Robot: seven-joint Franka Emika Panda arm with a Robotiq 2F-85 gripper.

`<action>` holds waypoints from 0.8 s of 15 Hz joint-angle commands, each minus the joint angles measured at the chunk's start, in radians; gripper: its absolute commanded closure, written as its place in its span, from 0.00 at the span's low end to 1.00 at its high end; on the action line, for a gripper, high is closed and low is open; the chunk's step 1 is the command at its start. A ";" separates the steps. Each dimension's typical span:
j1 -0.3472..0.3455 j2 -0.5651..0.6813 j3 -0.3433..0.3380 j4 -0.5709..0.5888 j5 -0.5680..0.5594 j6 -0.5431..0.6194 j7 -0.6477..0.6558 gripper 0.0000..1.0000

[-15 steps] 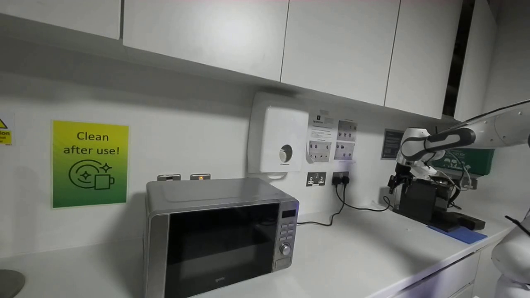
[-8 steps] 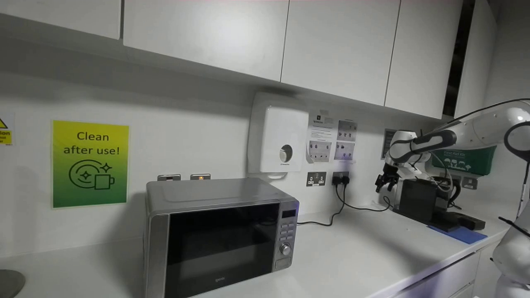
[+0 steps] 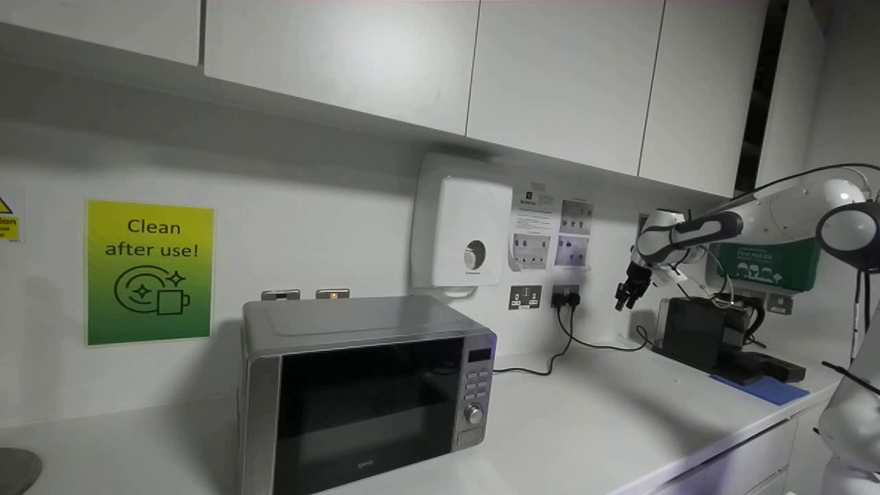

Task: Flip the left switch on the socket

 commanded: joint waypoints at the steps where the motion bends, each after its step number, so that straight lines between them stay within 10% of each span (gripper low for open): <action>1: -0.016 0.039 0.010 0.048 -0.023 0.025 0.030 0.69; 2: -0.011 0.013 0.010 0.019 -0.003 -0.002 0.006 0.53; 5: -0.013 0.025 0.011 0.028 -0.006 -0.001 0.014 0.69; 12: -0.013 0.032 0.011 0.034 -0.006 -0.001 0.014 0.69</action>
